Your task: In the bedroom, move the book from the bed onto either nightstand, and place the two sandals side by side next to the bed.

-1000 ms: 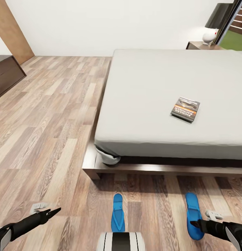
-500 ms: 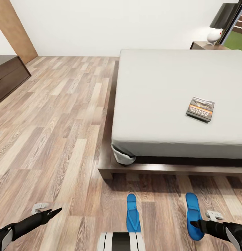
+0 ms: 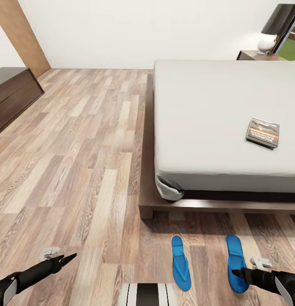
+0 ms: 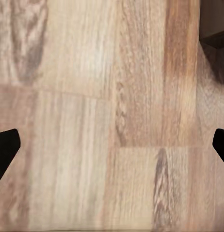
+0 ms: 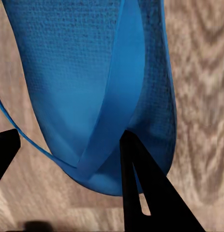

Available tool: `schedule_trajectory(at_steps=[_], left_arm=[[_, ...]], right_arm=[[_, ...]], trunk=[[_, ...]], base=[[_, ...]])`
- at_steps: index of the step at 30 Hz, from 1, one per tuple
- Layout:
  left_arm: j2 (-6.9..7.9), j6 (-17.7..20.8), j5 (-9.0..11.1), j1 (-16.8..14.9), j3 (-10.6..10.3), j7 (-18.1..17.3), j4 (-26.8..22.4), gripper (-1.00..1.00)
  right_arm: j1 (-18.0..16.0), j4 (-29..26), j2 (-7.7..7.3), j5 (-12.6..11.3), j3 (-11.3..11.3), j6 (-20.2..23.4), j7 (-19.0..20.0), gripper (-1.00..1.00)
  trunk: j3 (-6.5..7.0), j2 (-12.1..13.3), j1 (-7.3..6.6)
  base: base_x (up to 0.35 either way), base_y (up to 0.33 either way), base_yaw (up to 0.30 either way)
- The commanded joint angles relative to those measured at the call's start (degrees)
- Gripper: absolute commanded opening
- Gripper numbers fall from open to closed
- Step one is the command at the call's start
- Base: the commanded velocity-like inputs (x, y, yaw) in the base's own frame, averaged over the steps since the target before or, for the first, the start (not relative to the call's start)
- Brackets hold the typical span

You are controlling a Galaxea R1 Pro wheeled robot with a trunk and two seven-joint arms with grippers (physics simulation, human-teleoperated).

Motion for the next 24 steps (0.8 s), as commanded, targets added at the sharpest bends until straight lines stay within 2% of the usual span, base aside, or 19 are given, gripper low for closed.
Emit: schedule_trajectory(at_steps=[1, 16, 24], left_arm=[[-0.02, -0.1, -0.5, 0.0, 0.5, -0.2, 0.0, 1.00], [-0.37, -0.1, -0.5, 0.0, 0.4, -0.2, 0.0, 1.00], [-0.46, -0.1, -0.5, 0.0, 0.5, -0.1, 0.0, 1.00]], right_arm=[[0.0, -0.1, 0.01, 0.0, -0.5, 0.6, 0.5, -1.00], [0.0, -0.1, 0.00, 0.1, -0.5, 0.6, 0.5, -1.00], [0.0, -0.1, 0.04, 0.1, -0.5, 0.6, 0.5, -1.00]], trunk=[[-0.04, 0.0, -0.01], [-0.04, 0.0, -0.01], [-0.04, 0.0, -0.01]], base=[[0.000, 0.281, 0.000], [0.015, 0.282, 0.000], [0.075, 0.054, 0.000]])
